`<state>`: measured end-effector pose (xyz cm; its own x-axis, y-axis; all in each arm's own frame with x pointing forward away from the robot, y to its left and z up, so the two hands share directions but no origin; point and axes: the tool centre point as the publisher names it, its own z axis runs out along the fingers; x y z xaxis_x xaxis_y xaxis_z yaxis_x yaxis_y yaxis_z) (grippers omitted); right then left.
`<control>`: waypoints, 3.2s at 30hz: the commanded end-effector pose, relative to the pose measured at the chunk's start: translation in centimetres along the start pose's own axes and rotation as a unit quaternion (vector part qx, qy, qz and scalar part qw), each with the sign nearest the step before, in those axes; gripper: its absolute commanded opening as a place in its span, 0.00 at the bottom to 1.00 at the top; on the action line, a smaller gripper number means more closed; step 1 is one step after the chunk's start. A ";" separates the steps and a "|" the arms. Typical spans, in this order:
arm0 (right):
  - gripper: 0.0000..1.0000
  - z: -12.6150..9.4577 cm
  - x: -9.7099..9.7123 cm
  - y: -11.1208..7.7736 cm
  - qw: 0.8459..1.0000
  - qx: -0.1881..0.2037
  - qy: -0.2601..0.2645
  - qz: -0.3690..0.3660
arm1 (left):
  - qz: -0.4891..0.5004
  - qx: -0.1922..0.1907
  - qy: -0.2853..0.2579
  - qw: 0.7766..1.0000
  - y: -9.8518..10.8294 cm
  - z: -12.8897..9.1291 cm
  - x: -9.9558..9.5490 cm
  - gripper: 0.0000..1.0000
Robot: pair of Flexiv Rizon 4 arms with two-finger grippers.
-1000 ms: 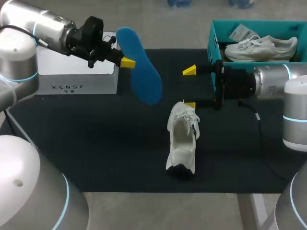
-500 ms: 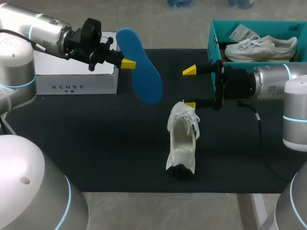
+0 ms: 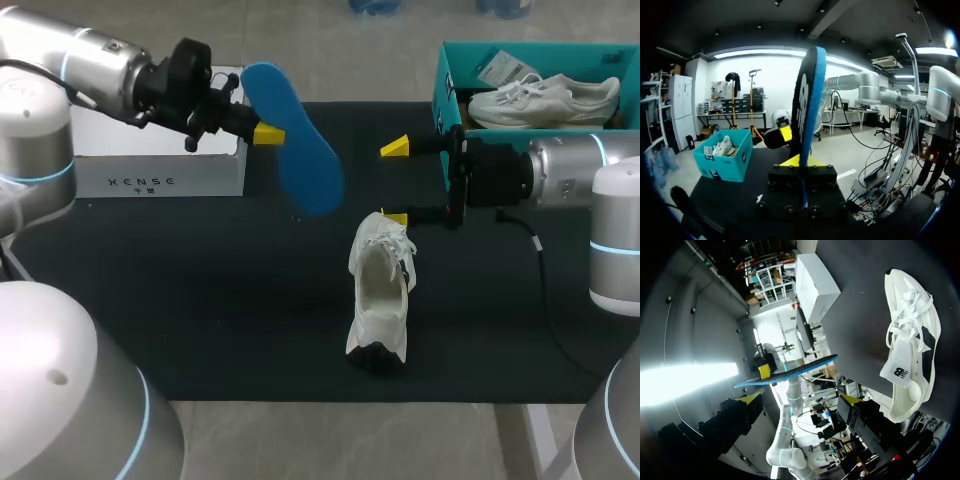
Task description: Take the shoe out of the shoebox, open the shoe tongue, remove and reinsert the insole, then place the shoe into the shoebox
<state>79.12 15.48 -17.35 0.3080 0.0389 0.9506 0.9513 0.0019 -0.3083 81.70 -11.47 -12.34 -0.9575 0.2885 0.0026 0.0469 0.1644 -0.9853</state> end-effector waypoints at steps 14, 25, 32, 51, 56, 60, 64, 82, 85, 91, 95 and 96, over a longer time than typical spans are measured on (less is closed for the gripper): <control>1.00 0.1 -0.1 0.0 1.000 0.000 0.000 0.000 | 0.202 -0.027 -0.052 0.978 3.6 2.3 3.7 0.00; 1.00 0.1 -0.1 0.0 1.000 0.000 0.000 0.000 | 0.282 -0.079 -0.070 0.954 2.8 4.5 3.8 0.00; 1.00 0.1 -0.1 0.0 1.000 0.000 0.000 0.000 | 0.323 -0.101 -0.080 0.937 2.4 5.2 2.9 0.00; 1.00 0.1 -0.1 0.0 1.000 0.000 0.000 0.000 | 0.391 -0.146 -0.067 0.906 3.6 9.8 1.0 0.00; 1.00 0.1 -0.1 0.0 1.000 0.000 0.000 0.000 | 0.401 -0.152 -0.064 0.901 3.1 10.5 0.7 0.00; 1.00 0.1 -0.1 0.0 1.000 0.000 0.000 0.000 | 0.403 -0.152 -0.061 0.901 3.2 11.1 0.5 0.00; 0.00 0.1 -0.1 0.0 1.000 0.000 0.000 0.000 | 0.403 -0.149 -0.059 0.901 3.0 11.4 0.6 0.00; 0.00 0.1 -0.1 0.0 1.000 0.000 0.000 0.000 | 0.399 -0.139 -0.061 0.904 3.3 11.2 1.3 0.00; 0.00 0.1 -0.1 0.0 1.000 0.000 0.000 0.000 | 0.396 -0.137 -0.059 0.906 3.5 11.2 1.4 0.00; 0.00 0.0 0.1 0.0 1.000 -0.002 0.008 -0.011 | 0.368 -0.111 -0.048 0.922 3.8 10.5 2.0 1.00; 0.00 -0.2 -0.1 0.1 1.000 0.011 0.009 -0.028 | 0.342 -0.097 -0.016 0.934 4.1 9.0 2.1 1.00; 0.00 -0.2 -0.3 0.1 0.999 0.014 0.011 -0.029 | 0.342 -0.104 0.006 0.934 4.2 8.5 2.1 1.00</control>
<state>78.89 15.45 -17.13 0.2549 0.0208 0.9667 0.9667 0.0162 -0.2553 76.47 -19.83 -18.41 -0.6968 0.3347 -0.6344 0.7017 0.1351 -0.6995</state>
